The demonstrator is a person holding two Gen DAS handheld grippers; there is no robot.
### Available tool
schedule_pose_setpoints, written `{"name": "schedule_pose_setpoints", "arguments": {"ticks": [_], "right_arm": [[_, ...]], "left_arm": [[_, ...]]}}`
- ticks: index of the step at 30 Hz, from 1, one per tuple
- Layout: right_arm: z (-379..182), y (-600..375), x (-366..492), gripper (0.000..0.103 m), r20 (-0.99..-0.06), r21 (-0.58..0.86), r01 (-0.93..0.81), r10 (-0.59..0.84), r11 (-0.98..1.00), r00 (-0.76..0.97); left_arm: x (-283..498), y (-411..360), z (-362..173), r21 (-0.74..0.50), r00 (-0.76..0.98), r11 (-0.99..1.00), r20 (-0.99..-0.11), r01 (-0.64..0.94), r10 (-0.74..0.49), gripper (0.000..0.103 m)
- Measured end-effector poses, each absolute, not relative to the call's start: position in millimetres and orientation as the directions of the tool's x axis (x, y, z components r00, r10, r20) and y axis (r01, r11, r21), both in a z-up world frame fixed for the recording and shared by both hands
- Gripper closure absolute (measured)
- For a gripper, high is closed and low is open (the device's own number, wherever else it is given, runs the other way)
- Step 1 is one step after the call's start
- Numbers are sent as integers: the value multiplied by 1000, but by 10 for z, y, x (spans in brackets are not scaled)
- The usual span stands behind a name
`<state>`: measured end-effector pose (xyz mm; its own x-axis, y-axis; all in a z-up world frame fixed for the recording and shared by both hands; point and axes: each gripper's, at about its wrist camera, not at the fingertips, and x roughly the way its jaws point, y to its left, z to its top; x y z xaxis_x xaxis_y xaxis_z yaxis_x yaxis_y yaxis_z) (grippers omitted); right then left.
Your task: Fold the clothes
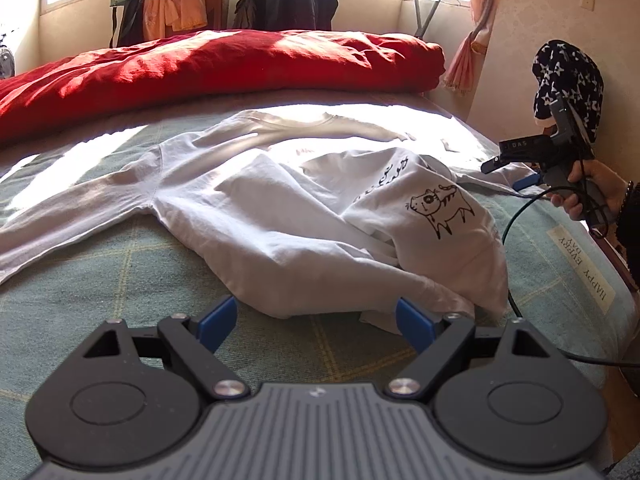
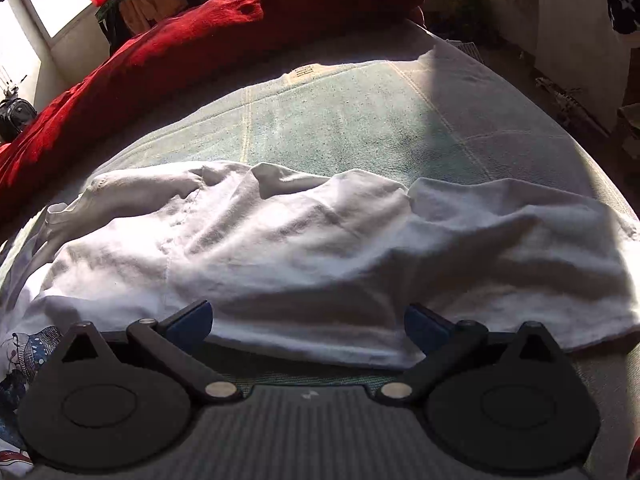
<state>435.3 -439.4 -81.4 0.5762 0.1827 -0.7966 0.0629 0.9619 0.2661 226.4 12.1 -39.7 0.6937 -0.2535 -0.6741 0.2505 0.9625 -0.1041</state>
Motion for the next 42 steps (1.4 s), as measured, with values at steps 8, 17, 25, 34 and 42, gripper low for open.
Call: {"name": "schedule_pose_setpoints", "arguments": {"ticks": [8, 17, 25, 34, 42], "right_arm": [[-903, -4197, 4416, 0, -854, 124, 36, 88, 992, 513], [-210, -3861, 4809, 0, -759, 428, -80, 406, 900, 509], [0, -2843, 5397, 0, -727, 475, -279, 551, 834, 410], [-538, -1985, 5779, 0, -833, 365, -350, 471, 863, 292], [-438, -2320, 5670, 0, -897, 136, -271, 235, 953, 374]], "left_arm": [[2238, 320, -413, -128, 685, 963, -681, 236, -258, 16], [2551, 732, -153, -169, 698, 954, -652, 247, -296, 16], [2642, 951, -292, -234, 688, 950, -655, 209, -313, 16], [2583, 1133, -451, -235, 678, 961, -684, 145, -270, 16], [2469, 1183, -473, -243, 677, 961, -686, 132, -266, 16]]}}
